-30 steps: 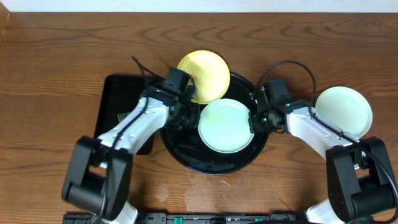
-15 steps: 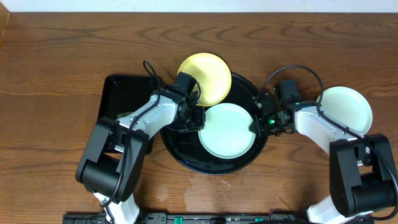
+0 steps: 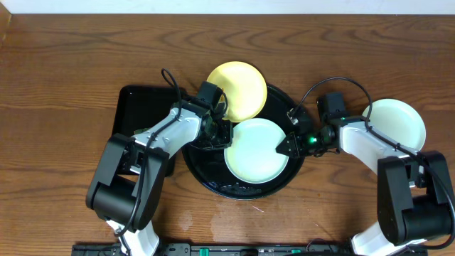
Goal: Clean dirty plates on tray and stack at the side
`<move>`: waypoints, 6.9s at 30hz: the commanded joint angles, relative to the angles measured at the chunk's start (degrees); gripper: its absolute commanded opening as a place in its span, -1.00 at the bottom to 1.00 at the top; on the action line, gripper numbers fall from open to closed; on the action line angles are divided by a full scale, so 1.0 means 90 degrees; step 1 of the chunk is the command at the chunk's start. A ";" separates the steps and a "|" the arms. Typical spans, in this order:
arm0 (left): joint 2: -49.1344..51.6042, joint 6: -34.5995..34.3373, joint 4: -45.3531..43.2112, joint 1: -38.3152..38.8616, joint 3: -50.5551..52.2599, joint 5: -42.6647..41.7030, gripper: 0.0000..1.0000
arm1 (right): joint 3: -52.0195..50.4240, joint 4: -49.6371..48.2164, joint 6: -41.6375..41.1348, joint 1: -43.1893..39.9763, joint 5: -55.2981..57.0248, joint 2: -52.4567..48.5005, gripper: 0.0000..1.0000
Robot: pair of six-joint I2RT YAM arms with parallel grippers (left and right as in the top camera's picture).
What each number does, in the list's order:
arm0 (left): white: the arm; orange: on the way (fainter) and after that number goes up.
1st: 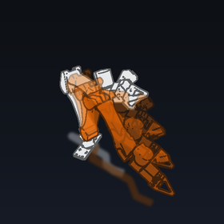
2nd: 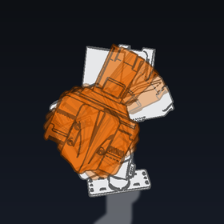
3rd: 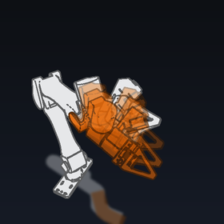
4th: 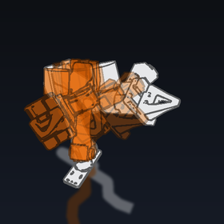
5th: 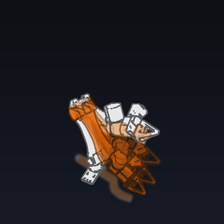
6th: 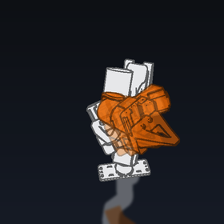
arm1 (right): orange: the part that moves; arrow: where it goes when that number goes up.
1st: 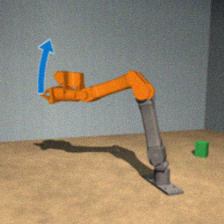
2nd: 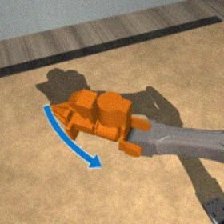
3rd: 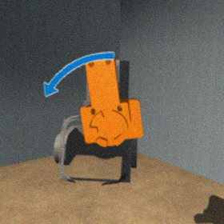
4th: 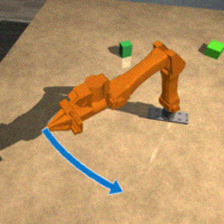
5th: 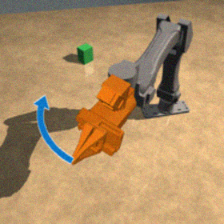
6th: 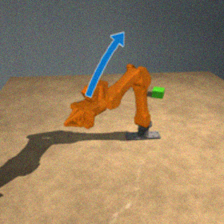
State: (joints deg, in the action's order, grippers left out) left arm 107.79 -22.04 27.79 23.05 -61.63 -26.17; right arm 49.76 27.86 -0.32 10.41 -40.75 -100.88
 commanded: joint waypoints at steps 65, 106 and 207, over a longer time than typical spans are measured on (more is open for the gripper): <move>-0.3565 0.1066 0.2807 -0.3237 -0.0316 0.1326 0.07 | 0.0894 0.0231 0.1319 0.3407 0.6147 0.3354 -0.98; -0.3565 0.1064 0.2810 -0.3237 -0.0316 0.1324 0.08 | 0.0891 0.1464 -0.3388 0.0668 0.4857 0.3315 -0.98; -0.3070 0.1088 0.2251 -0.1902 -0.0313 0.1275 0.09 | 0.0908 -0.0517 -0.0899 0.0940 0.3619 0.0425 -0.88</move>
State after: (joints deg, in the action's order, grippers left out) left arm 80.01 -13.21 47.64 5.85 -64.49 -15.05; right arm 58.11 22.31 -9.98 18.96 -8.27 -100.42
